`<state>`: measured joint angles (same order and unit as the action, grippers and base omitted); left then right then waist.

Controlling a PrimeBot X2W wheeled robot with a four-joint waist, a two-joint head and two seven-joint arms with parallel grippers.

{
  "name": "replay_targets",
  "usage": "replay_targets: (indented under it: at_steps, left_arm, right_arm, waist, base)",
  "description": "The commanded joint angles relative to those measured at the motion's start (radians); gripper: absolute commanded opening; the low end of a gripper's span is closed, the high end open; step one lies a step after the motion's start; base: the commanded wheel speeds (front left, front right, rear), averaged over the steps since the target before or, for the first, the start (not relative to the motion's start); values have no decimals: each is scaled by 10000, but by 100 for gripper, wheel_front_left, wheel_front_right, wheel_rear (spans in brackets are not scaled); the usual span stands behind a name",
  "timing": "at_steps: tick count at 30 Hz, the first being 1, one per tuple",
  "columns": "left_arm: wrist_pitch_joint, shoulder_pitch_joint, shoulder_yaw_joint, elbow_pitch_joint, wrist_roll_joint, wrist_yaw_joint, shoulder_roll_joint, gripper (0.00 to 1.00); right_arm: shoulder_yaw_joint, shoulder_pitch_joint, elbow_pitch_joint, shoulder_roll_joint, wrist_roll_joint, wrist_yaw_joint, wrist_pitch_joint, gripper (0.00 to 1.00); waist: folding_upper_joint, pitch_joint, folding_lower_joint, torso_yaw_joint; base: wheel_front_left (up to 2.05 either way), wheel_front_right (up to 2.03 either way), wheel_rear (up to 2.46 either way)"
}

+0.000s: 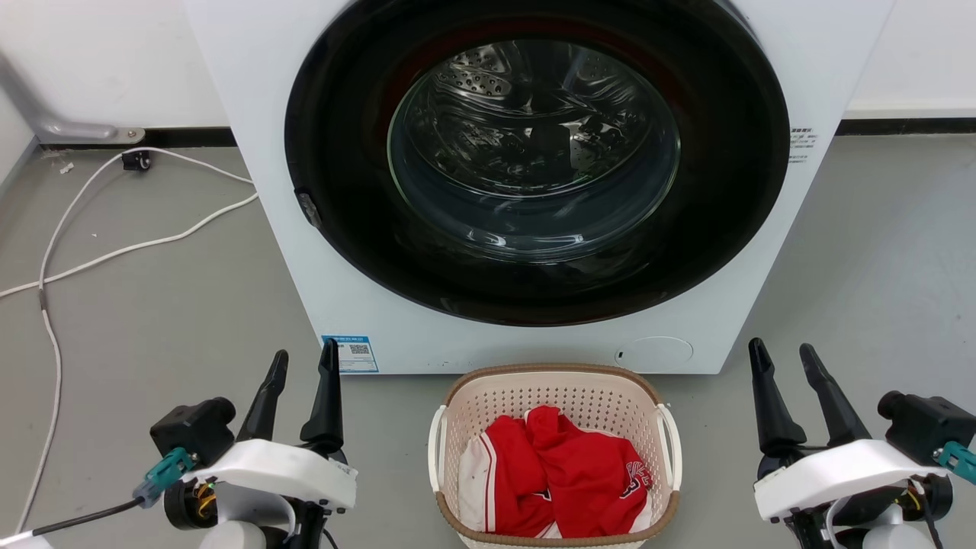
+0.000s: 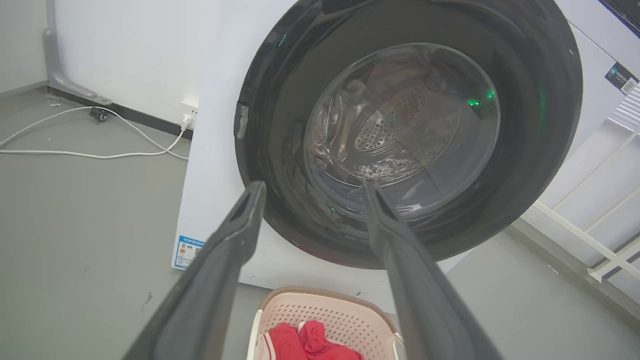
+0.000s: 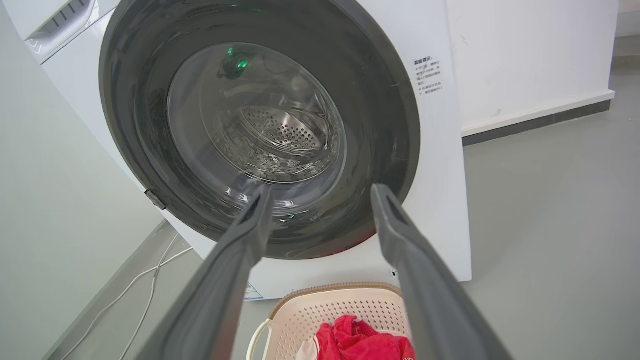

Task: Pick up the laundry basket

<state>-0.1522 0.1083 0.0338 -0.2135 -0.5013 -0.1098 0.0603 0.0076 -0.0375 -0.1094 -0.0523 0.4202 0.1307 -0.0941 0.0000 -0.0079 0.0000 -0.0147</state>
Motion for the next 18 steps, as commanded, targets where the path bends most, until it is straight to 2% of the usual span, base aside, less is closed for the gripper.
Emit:
replay_targets:
  at_steps: [1,18]
  left_arm:
    - [-73,205,35,52,255,52,62,100]
    - [-492,261,190,-150,1905,195,88,100]
  right_arm:
    - [12,-149,132,3,-290,-1,-87,100]
    - [37,-34,249,14,-2000,0,-314,100]
  waist:
    - [0,1,0,-3]
    - [0,19,0,1]
  base:
    - [0,0,0]
    - [0,0,0]
